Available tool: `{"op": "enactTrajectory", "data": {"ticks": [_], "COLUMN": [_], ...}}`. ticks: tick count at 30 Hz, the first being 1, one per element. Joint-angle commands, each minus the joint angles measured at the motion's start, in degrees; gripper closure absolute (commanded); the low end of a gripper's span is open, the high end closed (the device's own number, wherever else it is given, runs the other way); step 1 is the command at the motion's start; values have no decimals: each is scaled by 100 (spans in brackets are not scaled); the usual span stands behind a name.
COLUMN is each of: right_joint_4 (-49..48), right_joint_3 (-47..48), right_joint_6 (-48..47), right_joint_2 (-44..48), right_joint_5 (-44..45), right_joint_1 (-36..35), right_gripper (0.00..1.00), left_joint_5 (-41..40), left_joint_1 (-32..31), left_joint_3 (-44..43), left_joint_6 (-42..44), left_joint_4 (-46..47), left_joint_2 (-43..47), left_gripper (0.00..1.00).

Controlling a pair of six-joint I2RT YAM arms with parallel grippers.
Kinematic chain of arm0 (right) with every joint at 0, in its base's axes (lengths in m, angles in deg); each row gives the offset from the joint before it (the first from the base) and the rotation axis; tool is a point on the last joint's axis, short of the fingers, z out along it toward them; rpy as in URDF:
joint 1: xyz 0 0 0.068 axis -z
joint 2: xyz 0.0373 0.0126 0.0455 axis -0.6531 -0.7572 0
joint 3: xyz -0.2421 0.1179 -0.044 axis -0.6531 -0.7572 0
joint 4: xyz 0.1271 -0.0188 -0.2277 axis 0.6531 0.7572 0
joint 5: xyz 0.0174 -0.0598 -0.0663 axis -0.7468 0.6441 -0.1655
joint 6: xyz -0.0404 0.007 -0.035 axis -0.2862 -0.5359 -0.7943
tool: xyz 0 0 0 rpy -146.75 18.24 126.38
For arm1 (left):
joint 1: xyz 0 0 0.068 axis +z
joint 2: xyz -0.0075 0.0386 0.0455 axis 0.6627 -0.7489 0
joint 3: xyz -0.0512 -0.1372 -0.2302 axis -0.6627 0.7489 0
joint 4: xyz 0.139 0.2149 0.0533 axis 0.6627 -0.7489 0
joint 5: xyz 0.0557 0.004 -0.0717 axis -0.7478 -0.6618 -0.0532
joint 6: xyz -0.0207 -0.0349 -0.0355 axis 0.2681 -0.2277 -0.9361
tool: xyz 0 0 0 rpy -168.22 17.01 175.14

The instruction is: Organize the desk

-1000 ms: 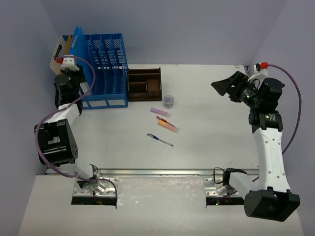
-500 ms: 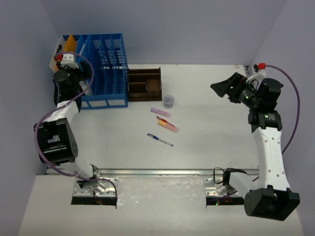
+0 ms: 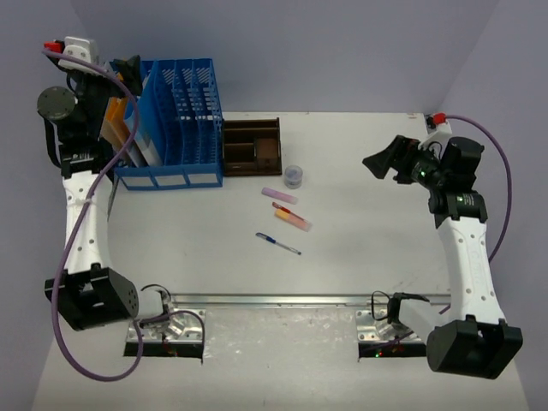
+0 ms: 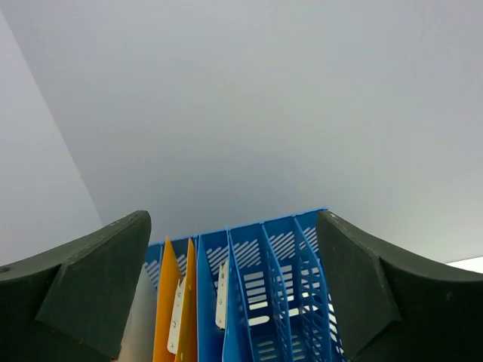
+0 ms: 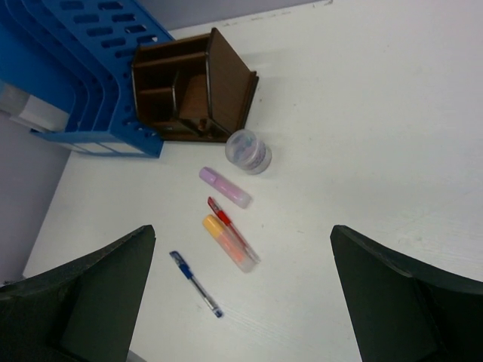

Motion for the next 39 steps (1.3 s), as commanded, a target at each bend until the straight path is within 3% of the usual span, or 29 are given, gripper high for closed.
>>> {"op": "enactTrajectory", "data": {"ticks": [1,4,5,6,9,13,23,39], "right_joint_4": [285,460,539,757,1277,1498,1104,224], "right_joint_3": [78,60,69,139,359,561,1791,3101], "right_joint_6": [-850,-1307,-1578,-1719,-2256,-2852,-2881,-2846], "right_joint_2": [-197,-285,-416,-513,-1031,-1673,-3886,-5804], "right_joint_5": [155,278,331,444,751,1349,2176,2757], "right_joint_1": [-158,-325,-395,-544,-913,-1643,-2610,-3252], "right_gripper": [1,6,7,10,12,13,15,15], "left_joint_5": [479,839,1049,1391,1369,710,612,445], "left_joint_1": [43,43,17,-44,-711,-1905,-1917,-1917], "left_joint_3": [-298,96,237,508,1018,1994,3296,3930], "left_joint_6": [277,322,348,409,829,1402,244,-276], "left_joint_4": [-1336,-1805,-1867,-2303,-3156,-3494,-3265,-2993], "left_joint_2": [411,806,904,992,1238,1546,2196,2478], "left_gripper": [10,8,0,0,0,0,0,0]}}
